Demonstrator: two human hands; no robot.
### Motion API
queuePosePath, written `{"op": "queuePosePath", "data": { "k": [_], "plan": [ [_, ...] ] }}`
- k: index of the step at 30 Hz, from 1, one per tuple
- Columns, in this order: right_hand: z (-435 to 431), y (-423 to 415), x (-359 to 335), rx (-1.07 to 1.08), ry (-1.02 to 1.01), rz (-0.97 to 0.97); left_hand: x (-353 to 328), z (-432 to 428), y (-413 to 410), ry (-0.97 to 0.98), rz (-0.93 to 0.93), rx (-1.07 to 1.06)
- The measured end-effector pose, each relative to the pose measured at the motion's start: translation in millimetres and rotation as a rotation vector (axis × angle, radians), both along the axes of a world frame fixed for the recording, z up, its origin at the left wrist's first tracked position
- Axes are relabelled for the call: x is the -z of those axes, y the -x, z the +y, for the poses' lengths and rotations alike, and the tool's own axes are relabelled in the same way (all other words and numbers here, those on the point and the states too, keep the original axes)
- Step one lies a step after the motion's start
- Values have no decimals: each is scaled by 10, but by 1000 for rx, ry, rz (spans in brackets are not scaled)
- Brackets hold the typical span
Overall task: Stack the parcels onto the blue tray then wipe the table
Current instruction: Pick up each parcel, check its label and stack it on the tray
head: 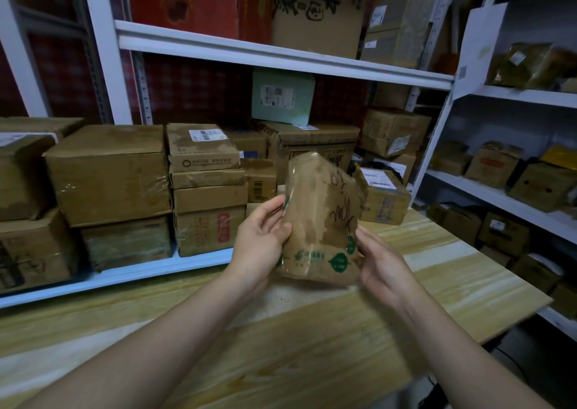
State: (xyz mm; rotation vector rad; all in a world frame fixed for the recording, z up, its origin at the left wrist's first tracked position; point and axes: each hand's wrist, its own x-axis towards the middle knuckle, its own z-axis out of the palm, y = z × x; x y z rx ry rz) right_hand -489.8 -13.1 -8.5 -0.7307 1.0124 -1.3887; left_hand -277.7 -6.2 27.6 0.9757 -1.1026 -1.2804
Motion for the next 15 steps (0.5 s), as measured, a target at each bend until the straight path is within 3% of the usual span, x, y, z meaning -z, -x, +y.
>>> {"op": "queuePosePath", "data": {
  "k": [15],
  "plan": [
    [26, 16, -24, 22, 103, -5, 41, -31, 23, -2, -263, -37]
  ]
}}
